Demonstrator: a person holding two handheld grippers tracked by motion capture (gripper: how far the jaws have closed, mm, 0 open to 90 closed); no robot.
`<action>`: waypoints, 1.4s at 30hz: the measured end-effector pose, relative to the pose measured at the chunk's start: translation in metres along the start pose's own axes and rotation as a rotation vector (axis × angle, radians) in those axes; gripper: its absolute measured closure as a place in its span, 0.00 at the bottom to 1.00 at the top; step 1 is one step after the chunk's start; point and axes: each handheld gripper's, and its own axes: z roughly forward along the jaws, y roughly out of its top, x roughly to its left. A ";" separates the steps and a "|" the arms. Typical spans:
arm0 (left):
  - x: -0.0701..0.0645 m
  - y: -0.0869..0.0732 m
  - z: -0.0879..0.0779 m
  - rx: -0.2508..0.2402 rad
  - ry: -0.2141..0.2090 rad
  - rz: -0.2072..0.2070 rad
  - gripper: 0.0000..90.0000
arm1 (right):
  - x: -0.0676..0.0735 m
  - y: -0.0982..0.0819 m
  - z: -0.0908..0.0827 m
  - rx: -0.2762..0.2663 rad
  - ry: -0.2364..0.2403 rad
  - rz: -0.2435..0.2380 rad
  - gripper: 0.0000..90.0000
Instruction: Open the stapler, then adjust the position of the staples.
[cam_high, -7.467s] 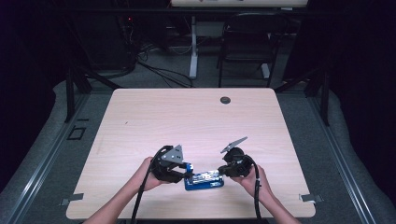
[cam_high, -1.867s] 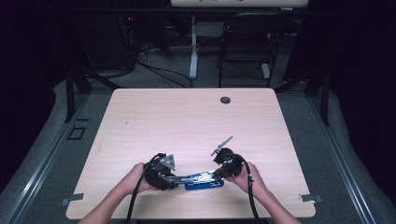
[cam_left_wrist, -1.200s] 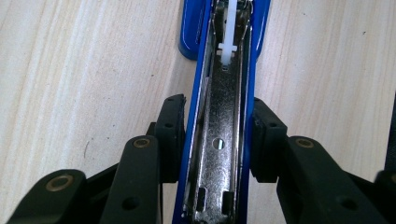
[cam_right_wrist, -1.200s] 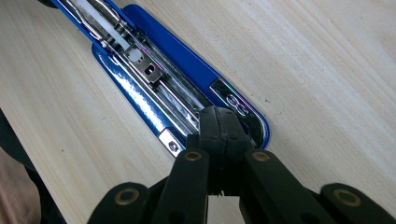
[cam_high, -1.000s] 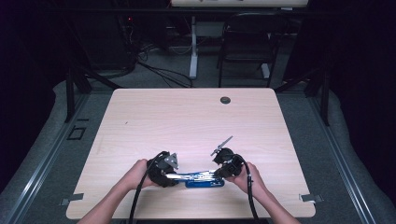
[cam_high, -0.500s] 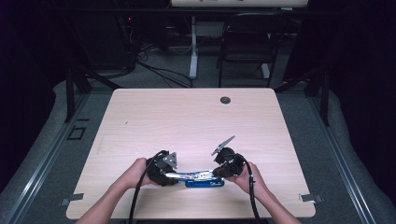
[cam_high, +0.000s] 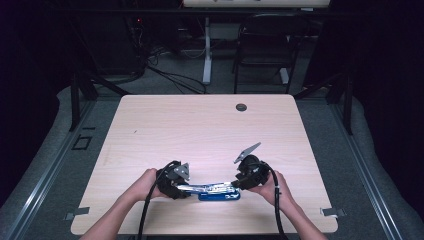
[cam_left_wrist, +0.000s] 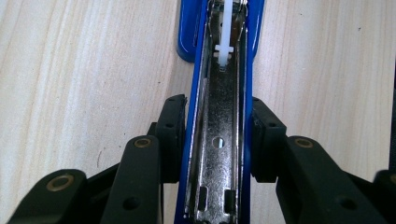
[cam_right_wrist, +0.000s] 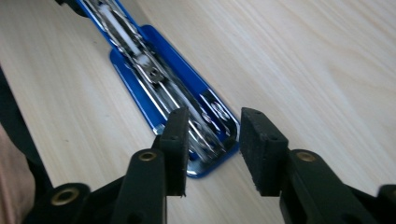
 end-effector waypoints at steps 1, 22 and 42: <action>0.000 0.000 0.000 0.000 0.000 0.000 0.70 | -0.003 -0.001 -0.003 0.004 -0.004 0.000 0.62; 0.001 -0.001 0.001 -0.005 -0.008 -0.017 0.70 | -0.026 -0.041 -0.043 -0.028 -0.131 0.080 0.12; 0.004 -0.001 0.004 0.008 -0.032 -0.023 0.70 | -0.026 -0.063 -0.049 0.082 -0.102 0.036 0.10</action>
